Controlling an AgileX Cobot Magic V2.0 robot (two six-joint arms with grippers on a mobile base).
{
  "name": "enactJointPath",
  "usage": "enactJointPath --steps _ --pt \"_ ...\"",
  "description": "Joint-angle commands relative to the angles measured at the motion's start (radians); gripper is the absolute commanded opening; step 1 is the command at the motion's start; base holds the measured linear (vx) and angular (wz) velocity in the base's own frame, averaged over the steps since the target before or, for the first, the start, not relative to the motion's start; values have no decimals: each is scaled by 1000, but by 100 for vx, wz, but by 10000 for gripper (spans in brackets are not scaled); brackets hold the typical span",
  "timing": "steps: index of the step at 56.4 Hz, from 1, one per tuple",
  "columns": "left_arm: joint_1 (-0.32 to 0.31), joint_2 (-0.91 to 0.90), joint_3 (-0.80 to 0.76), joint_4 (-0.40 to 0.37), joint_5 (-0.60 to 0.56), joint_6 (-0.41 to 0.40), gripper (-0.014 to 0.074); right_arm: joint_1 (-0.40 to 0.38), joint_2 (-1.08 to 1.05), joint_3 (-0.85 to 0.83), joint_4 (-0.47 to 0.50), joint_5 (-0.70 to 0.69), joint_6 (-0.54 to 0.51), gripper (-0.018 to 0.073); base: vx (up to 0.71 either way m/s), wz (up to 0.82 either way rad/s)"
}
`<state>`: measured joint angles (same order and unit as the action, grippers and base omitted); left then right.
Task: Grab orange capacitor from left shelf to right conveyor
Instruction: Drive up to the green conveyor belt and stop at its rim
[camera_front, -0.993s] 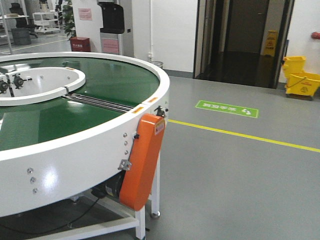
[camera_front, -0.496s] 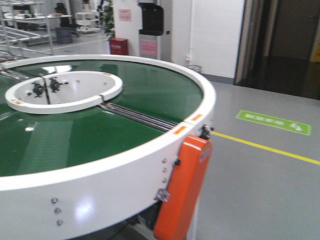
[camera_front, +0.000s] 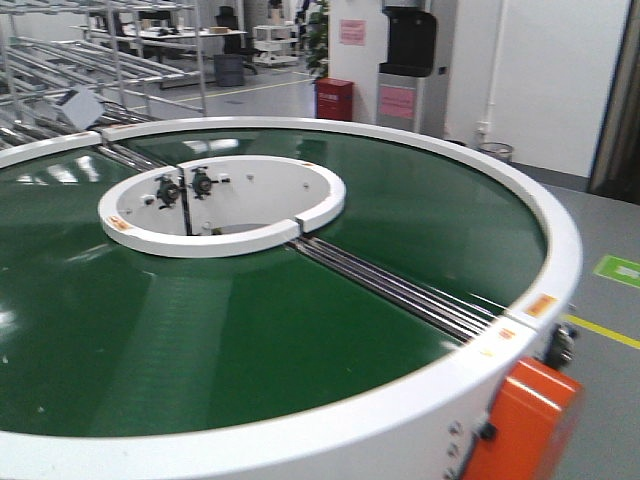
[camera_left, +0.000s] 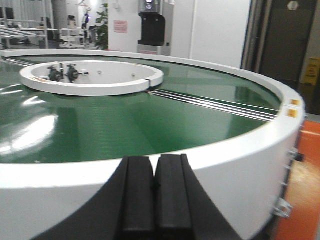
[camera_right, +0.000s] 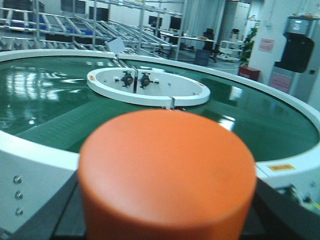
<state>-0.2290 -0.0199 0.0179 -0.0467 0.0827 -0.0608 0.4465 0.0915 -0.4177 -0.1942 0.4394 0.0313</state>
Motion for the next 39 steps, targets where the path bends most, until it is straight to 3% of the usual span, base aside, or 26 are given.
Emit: enactJointPath --steps 1,39 --pt "-8 -4 -30 -5 -83 -6 -6 -7 19 -30 -17 -87 1 -8 41 32" --pt "-8 -4 -30 -5 -83 -6 -6 -7 19 -30 -17 -88 1 -8 36 19"
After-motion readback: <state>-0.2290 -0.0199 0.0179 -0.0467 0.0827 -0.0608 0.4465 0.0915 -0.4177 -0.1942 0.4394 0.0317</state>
